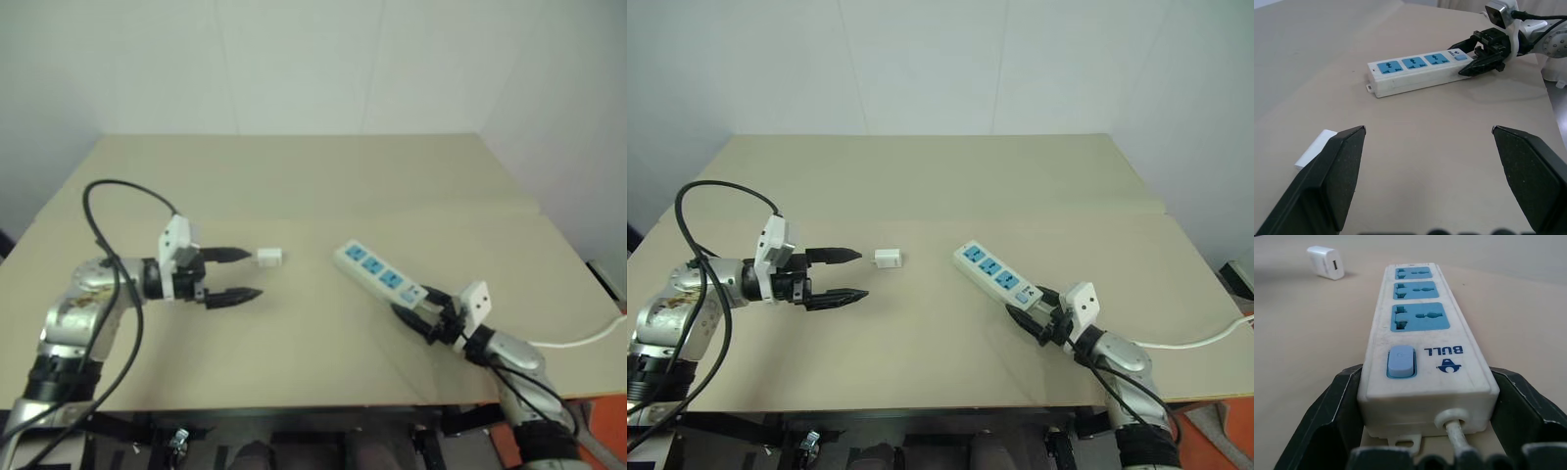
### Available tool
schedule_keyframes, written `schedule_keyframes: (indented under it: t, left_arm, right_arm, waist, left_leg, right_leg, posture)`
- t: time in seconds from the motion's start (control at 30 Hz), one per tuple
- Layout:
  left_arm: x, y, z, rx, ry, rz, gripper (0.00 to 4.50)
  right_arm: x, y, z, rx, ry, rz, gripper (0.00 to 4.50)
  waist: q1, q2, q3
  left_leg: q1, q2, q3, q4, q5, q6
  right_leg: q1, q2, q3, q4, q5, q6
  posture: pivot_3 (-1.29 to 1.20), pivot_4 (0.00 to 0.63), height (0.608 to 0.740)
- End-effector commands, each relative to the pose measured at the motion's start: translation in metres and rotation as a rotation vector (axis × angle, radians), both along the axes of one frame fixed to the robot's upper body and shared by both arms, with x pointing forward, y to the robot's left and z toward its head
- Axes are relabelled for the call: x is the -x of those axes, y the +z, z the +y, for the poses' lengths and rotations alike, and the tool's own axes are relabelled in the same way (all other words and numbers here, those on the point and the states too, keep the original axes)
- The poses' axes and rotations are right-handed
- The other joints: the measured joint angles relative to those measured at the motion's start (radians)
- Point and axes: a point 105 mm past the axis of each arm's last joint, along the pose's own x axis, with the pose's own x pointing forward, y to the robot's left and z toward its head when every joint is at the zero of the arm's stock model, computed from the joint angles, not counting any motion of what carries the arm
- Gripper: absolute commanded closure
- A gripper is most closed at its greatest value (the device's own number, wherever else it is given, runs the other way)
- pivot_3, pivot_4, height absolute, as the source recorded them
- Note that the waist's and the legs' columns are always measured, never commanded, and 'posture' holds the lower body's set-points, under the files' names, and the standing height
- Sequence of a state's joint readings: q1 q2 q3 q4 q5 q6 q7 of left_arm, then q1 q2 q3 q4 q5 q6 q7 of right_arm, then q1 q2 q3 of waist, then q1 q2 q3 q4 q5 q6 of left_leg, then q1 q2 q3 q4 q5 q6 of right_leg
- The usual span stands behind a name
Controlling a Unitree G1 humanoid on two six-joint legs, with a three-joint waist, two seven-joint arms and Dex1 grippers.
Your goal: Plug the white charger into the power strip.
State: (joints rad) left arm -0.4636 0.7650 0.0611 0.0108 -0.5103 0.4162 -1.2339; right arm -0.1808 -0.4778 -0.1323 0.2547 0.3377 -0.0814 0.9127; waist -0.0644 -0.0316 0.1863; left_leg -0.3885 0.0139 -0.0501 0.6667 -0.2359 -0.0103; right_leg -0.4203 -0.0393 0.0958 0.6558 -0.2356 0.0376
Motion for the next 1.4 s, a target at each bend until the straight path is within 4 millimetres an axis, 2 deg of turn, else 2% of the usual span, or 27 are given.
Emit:
schedule_keyframes:
  t: [0.03,0.17,0.27,0.47,0.57,0.67,0.8,0.93,1.03,1.17,1.33,1.4]
  left_arm:
    - [-0.001,0.020,-0.002,0.014,-0.014,-0.075,0.00]
    - [-0.004,0.021,-0.005,0.012,-0.025,-0.083,0.00]
    - [-0.008,0.023,-0.010,0.006,-0.041,-0.091,0.00]
    - [-0.026,0.028,-0.028,-0.070,-0.055,-0.133,0.00]
    - [-0.046,0.042,-0.039,-0.183,-0.088,-0.149,0.00]
    - [-0.062,0.052,-0.046,-0.327,-0.118,-0.175,0.00]
    - [-0.079,0.063,-0.059,-0.509,-0.169,-0.188,0.00]
    - [-0.091,0.067,-0.069,-0.607,-0.198,-0.200,0.00]
    - [-0.098,0.066,-0.071,-0.749,-0.191,-0.159,0.00]
    - [-0.115,0.055,-0.063,-1.003,-0.060,-0.133,0.00]
    - [-0.123,0.036,-0.057,-1.199,-0.001,-0.129,0.00]
    - [-0.125,0.030,-0.060,-1.215,0.013,-0.133,0.00]
  right_arm:
    - [0.012,0.020,-0.016,0.054,0.079,-0.052,1.08]
    - [0.040,0.031,-0.024,0.168,0.282,-0.066,1.08]
    - [0.048,0.043,-0.015,0.171,0.408,-0.087,1.08]
    - [0.038,0.046,0.023,0.160,0.561,-0.127,1.08]
    - [0.030,0.038,0.056,0.159,0.682,-0.102,1.08]
    - [0.026,0.027,0.073,0.181,0.756,-0.058,1.08]
    - [0.017,0.018,0.089,0.202,0.794,-0.045,1.08]
    - [0.005,0.018,0.103,0.206,0.799,-0.061,1.08]
    - [-0.003,0.019,0.110,0.215,0.800,-0.071,1.08]
    - [-0.012,0.014,0.115,0.240,0.751,-0.080,1.08]
    - [-0.008,0.008,0.117,0.244,0.752,-0.069,1.08]
    - [-0.006,0.007,0.117,0.242,0.749,-0.068,1.08]
  waist:
    - [0.004,0.000,0.000]
    - [0.016,0.000,0.000]
    - [0.013,0.000,0.000]
    - [0.000,0.000,0.000]
    - [0.001,0.000,0.001]
    - [0.002,0.000,0.001]
    - [0.006,0.000,0.001]
    - [-0.001,0.000,0.001]
    - [-0.010,-0.001,0.001]
    - [-0.011,-0.001,0.001]
    - [-0.011,-0.001,0.001]
    - [-0.011,-0.001,0.001]
  left_leg:
    - [0.000,0.000,0.000,0.000,0.000,0.000]
    - [0.000,-0.001,0.000,0.000,0.000,0.000]
    - [0.001,-0.001,0.000,0.000,0.000,0.000]
    - [0.001,0.000,0.000,0.000,0.000,0.000]
    - [0.000,0.000,-0.001,0.001,0.000,0.000]
    - [-0.002,-0.001,-0.002,0.002,0.000,0.000]
    - [-0.004,-0.002,-0.001,0.003,0.000,0.000]
    - [-0.004,-0.002,-0.001,0.004,0.000,0.000]
    - [-0.003,-0.002,-0.001,0.003,0.000,0.000]
    - [-0.004,-0.002,-0.002,0.002,0.000,0.000]
    - [-0.004,-0.002,-0.001,0.002,0.000,0.000]
    - [-0.004,-0.002,-0.002,0.002,0.000,0.000]
  right_leg:
    - [0.000,0.000,0.000,0.000,0.000,0.000]
    - [0.001,-0.001,0.000,-0.001,0.000,0.000]
    - [0.001,-0.001,0.000,-0.001,0.000,0.000]
    - [0.001,0.001,0.000,0.000,0.000,0.000]
    - [0.000,0.001,0.000,0.000,0.000,0.000]
    - [-0.001,0.001,-0.002,0.000,0.000,0.000]
    - [-0.001,-0.001,-0.002,-0.001,0.000,0.001]
    - [-0.001,-0.001,-0.001,0.000,0.000,0.001]
    - [-0.002,0.001,-0.001,0.000,0.000,0.001]
    - [-0.003,0.001,-0.001,0.000,-0.001,0.001]
    - [-0.003,0.001,0.000,0.002,-0.001,0.002]
    - [-0.003,0.001,0.000,0.002,-0.001,0.002]
  posture:
    - [0.00,0.150,0.740]
    - [0.00,0.150,0.740]
    - [0.00,0.150,0.740]
    - [0.00,0.150,0.740]
    - [0.00,0.150,0.740]
    - [0.00,0.150,0.740]
    - [0.00,0.150,0.740]
    - [0.00,0.150,0.740]
    - [0.00,0.150,0.740]
    - [0.00,0.150,0.740]
    - [0.00,0.150,0.740]
    - [0.00,0.150,0.740]
